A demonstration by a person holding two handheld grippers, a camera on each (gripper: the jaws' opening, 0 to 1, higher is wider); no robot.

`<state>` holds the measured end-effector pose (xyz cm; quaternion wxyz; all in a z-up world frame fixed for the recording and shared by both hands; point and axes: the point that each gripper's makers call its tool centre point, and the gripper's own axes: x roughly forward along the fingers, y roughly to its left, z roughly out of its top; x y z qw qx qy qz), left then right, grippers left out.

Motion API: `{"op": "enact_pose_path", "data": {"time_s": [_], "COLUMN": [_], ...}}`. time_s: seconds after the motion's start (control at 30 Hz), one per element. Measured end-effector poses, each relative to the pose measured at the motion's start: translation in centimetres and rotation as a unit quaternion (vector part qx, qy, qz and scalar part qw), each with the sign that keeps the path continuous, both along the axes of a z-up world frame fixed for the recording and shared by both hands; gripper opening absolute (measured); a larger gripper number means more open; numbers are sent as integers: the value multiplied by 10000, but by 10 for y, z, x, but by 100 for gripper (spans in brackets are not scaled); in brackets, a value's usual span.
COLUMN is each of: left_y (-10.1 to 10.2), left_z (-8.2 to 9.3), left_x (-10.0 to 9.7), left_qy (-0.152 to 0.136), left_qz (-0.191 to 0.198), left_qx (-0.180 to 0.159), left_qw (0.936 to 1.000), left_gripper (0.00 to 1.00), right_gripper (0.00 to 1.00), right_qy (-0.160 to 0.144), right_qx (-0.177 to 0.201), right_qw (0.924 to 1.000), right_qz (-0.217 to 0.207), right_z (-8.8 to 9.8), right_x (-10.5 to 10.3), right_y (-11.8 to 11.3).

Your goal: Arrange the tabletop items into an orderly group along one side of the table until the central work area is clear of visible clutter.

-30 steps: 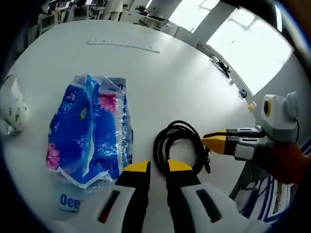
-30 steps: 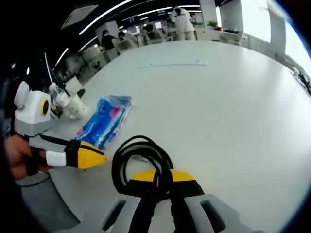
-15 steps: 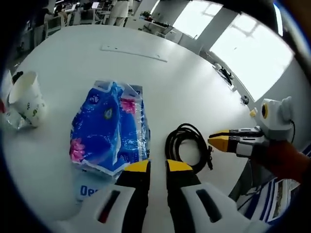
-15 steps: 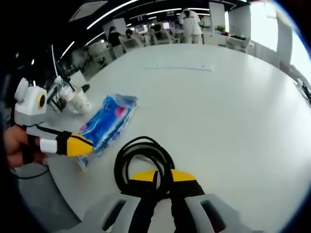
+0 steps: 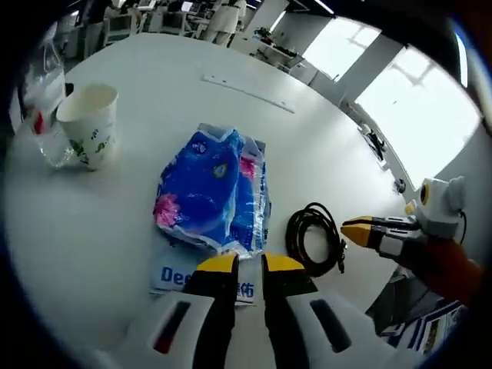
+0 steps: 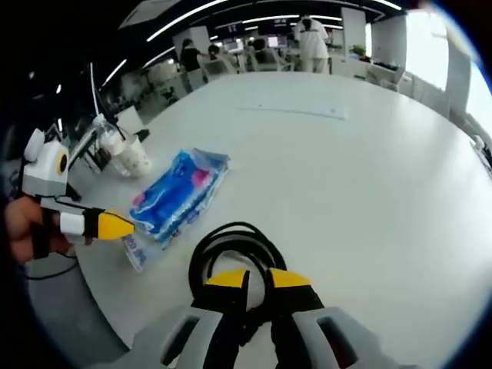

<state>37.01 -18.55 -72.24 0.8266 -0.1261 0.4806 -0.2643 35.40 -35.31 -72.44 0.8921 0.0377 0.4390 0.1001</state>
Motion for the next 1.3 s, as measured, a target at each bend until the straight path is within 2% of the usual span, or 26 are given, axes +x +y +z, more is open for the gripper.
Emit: {"op": "enact_pose_path", "data": {"time_s": [0.33, 0.4, 0.57, 0.67, 0.9, 1.03, 1.17, 1.3], "left_y": [14, 13, 18, 17, 18, 16, 17, 20], "left_z": [-5, -5, -7, -7, -11, -12, -13, -13], "left_x": [-5, -5, 0, 5, 13, 14, 16, 16], "left_qy": [98, 152, 206, 260, 324, 294, 204, 133], "left_qz": [294, 316, 619, 808, 1016, 967, 833, 735], "left_qx": [-27, -149, -220, -385, -425, -399, -303, -244], "left_qw": [9995, 9993, 9976, 9956, 9934, 9941, 9959, 9969], "left_gripper": [10, 13, 14, 14, 14, 13, 3, 0], "right_gripper": [7, 7, 8, 9, 11, 11, 12, 12], "right_qy": [36, 41, 24, 29, 24, 24, 9, 27], "right_qx": [17, 39, 17, -1, 63, 79, 118, 105], "right_qw": [9999, 9998, 9993, 9990, 9986, 9983, 9982, 9978], "right_qz": [126, 169, 369, 437, 529, 572, 593, 654], "right_z": [-3, -4, -4, -5, -6, -6, -6, -8], "right_x": [-5, -5, -9, -13, -19, -21, -25, -29], "right_y": [13, 17, 28, 34, 45, 49, 53, 55]}}
